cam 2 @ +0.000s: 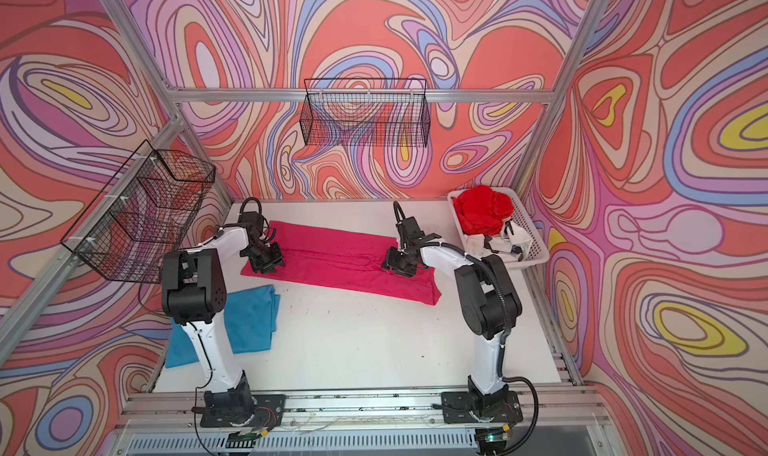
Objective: Fold and stack the t-shirts
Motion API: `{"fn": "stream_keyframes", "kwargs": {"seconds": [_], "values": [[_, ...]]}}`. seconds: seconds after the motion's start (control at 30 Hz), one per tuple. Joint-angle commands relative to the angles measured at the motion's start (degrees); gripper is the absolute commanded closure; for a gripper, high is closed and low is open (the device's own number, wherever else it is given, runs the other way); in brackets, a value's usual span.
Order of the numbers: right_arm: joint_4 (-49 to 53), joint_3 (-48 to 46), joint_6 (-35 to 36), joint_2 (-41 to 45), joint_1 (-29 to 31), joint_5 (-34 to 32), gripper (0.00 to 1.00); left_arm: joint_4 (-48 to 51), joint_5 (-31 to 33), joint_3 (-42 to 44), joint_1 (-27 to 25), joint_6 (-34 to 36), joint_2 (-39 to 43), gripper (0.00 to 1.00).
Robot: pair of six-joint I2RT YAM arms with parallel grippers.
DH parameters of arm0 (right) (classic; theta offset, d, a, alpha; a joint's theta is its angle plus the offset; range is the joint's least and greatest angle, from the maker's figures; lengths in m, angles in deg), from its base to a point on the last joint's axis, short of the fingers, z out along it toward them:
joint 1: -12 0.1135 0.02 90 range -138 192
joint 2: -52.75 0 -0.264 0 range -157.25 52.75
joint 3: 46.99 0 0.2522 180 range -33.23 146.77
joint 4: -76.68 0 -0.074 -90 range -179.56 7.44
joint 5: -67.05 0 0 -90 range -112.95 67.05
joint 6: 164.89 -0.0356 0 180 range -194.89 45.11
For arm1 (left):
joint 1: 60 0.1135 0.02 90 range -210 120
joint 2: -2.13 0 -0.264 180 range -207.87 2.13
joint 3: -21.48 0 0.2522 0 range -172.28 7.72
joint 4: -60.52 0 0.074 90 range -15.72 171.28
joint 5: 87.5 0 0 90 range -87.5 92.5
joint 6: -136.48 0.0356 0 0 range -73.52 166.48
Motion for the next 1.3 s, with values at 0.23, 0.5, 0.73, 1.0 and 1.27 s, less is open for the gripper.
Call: {"fn": "stream_keyframes", "kwargs": {"seconds": [0.23, 0.5, 0.73, 1.0, 1.27], "values": [[-4.5, -3.9, -5.4, -2.4, 0.2, 0.6, 0.38, 5.0, -0.3, 1.2, -0.4, 0.6, -0.2, 0.60], [-8.7, -3.4, -7.4, -3.0, 0.1, 0.4, 0.38, 5.0, -0.2, 1.6, -0.4, 0.8, 0.0, 0.60], [-11.2, -1.8, -9.5, -3.5, 0.1, 0.7, 0.56, 4.6, -0.6, 1.9, -0.4, 0.6, -0.1, 0.60], [-10.9, 4.6, -8.2, -8.0, 0.1, 1.7, 0.60, 4.5, -0.5, 2.3, -0.4, 0.8, 0.0, 0.60], [-5.3, 18.2, -2.1, -15.3, 0.2, 0.6, 0.58, 4.2, -0.3, 2.9, -0.5, 0.8, 0.1, 0.60]]}}
